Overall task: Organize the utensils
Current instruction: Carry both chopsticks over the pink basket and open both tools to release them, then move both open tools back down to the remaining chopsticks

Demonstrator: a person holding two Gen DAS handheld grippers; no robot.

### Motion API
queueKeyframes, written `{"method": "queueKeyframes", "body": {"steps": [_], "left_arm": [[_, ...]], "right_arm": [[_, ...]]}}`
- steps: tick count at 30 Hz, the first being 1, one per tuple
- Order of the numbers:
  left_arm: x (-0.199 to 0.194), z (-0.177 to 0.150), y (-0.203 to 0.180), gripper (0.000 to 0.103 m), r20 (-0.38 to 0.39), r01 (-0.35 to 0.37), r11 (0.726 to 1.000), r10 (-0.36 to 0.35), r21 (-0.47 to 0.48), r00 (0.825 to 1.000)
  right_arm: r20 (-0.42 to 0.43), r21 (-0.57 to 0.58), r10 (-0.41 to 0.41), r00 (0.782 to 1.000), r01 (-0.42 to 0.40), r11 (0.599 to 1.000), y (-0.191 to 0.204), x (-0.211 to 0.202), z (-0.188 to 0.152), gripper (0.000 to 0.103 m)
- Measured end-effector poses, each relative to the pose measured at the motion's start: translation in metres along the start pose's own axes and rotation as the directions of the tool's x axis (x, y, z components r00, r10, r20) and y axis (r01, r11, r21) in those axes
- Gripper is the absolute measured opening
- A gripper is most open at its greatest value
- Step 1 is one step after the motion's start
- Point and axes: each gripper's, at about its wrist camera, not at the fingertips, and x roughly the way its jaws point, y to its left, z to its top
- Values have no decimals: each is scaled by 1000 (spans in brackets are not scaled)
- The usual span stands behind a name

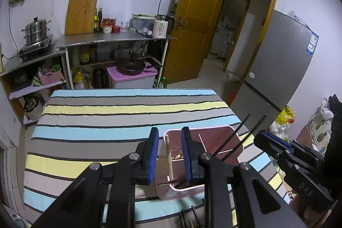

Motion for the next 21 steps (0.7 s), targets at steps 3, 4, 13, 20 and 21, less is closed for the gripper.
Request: {"method": "queueKeyframes", "body": {"steps": [3, 4, 13, 20, 21], "left_arm": [[-13, 2, 0, 24, 23, 0, 1000, 0, 1, 1000], [-17, 1, 1, 24, 30, 2, 1000, -2, -2, 1000], [-54, -22, -2, 25, 75, 11, 1000, -10, -9, 997], [-78, -58, -10, 25, 84, 7, 1000, -8, 10, 996], [-80, -63, -11, 25, 84, 6, 1000, -7, 13, 996]], "right_arm": [[16, 0, 0, 1000, 0, 1000, 0, -11, 1, 11], [21, 2, 2, 1000, -2, 1000, 1, -14, 1, 11], [52, 9, 14, 999, -15, 1000, 1, -49, -14, 18], [48, 10, 30, 998, -31, 999, 1, -74, -44, 18], [44, 5, 31, 999, -31, 1000, 3, -76, -48, 18]]}}
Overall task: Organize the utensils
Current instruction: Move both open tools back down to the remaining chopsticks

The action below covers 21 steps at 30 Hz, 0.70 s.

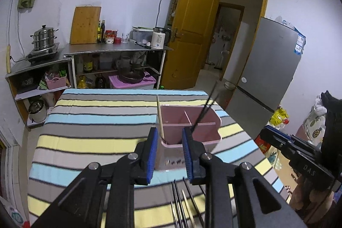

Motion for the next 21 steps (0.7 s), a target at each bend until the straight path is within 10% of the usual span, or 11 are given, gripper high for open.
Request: {"method": "queueKeyframes", "body": {"steps": [21], "left_arm": [[-15, -104, -9, 25, -120, -4, 1000, 3, -10, 993]], "right_arm": [[-127, 41, -7, 992, 12, 999, -6, -14, -92, 18]]}}
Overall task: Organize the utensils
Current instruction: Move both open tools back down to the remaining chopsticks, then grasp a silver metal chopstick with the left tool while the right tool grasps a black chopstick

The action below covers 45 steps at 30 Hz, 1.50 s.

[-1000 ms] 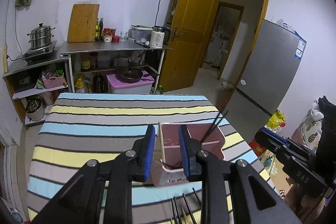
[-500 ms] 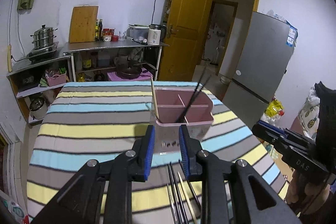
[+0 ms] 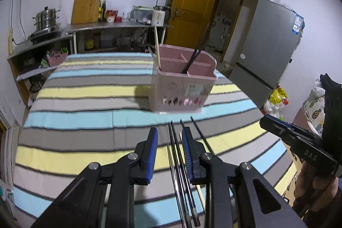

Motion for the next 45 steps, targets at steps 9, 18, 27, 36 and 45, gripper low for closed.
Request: {"method": "queueKeyframes", "body": {"steps": [9, 18, 27, 36, 45], "left_arm": [[16, -27, -3, 25, -74, -5, 1000, 3, -16, 997], [36, -41, -1, 25, -133, -5, 1000, 1, -30, 991], [62, -44, 5, 25, -178, -15, 999, 8, -41, 984], [90, -41, 7, 24, -219, -17, 999, 7, -45, 976], [111, -38, 2, 24, -250, -40, 999, 36, -13, 967]], "right_arm": [[-59, 19, -4, 998, 5, 1000, -9, 7, -26, 18], [-99, 28, -5, 995, 7, 1000, -10, 21, -35, 18], [-138, 31, -9, 990, 14, 999, -11, 40, -40, 18], [-166, 49, -7, 986, 16, 999, -17, 55, -42, 18], [-182, 62, -11, 983, 22, 998, -24, 66, -41, 18]]}}
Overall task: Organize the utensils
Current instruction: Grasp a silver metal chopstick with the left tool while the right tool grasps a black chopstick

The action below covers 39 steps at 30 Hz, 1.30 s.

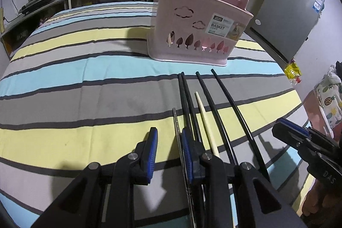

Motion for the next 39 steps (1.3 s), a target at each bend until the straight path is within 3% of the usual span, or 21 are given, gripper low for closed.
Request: {"method": "queueKeyframes", "body": {"steps": [10, 22, 39], "left_arm": [[0, -3, 6, 8, 0, -30, 1000, 30, 8, 1000], [0, 5, 27, 7, -2, -77, 997, 77, -8, 997], [12, 18, 41, 8, -3, -45, 999, 45, -26, 999]], "right_arm": [[-16, 4, -3, 1000, 4, 1000, 0, 10, 3, 18], [-59, -39, -25, 998, 23, 999, 6, 39, 19, 18], [-136, -115, -91, 987, 76, 991, 16, 83, 46, 18]]}}
